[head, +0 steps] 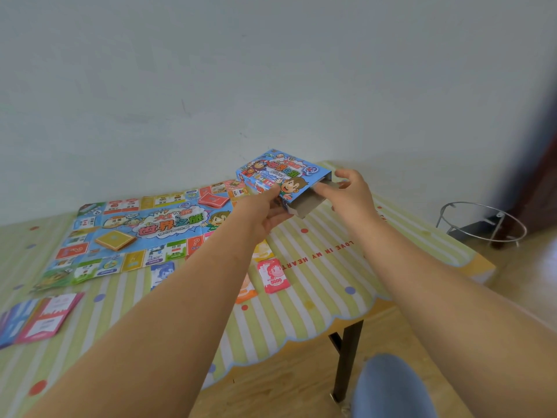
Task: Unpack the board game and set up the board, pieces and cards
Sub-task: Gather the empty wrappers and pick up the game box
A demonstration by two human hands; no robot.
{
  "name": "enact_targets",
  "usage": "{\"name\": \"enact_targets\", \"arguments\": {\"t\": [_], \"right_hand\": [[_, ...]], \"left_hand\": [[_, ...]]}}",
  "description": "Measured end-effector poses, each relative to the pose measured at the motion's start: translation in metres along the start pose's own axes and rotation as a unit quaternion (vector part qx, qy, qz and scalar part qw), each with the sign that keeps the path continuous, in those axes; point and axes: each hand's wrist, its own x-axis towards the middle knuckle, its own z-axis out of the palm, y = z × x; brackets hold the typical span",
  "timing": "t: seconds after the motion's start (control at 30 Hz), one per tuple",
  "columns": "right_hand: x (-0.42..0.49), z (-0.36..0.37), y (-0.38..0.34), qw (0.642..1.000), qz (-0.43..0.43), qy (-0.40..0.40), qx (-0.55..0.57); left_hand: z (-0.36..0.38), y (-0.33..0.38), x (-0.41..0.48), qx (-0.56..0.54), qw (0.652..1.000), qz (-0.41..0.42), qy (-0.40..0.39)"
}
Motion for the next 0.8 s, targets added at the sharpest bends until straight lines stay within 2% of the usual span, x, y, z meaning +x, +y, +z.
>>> {"name": "enact_targets", "arguments": {"t": [0.17,0.3,0.47,0.67,0.8], "right_hand": [[-0.001,0.001,-0.003,0.997,0.049,-0.054,0.016],[0.006,0.003,-0.012,0.989,0.125,-0.036,0.076],[0.013,-0.002,-0.003,0.992,0.104,-0.012,0.064],[0.035,-0.008,0.007,0.981,0.125,0.009,0.144],[0.058,-0.013,0.014,0.978,0.138,0.045,0.148]], "left_hand": [[-0.005,0.001,0.002,0.03,1.0,0.003,0.005],[-0.001,0.002,0.005,0.045,0.999,0.01,0.026],[0.009,0.002,0.008,0.069,0.997,0.013,0.015],[0.027,-0.002,0.019,0.082,0.996,0.017,0.016],[0.04,-0.006,0.031,0.112,0.993,0.017,0.025]]}}
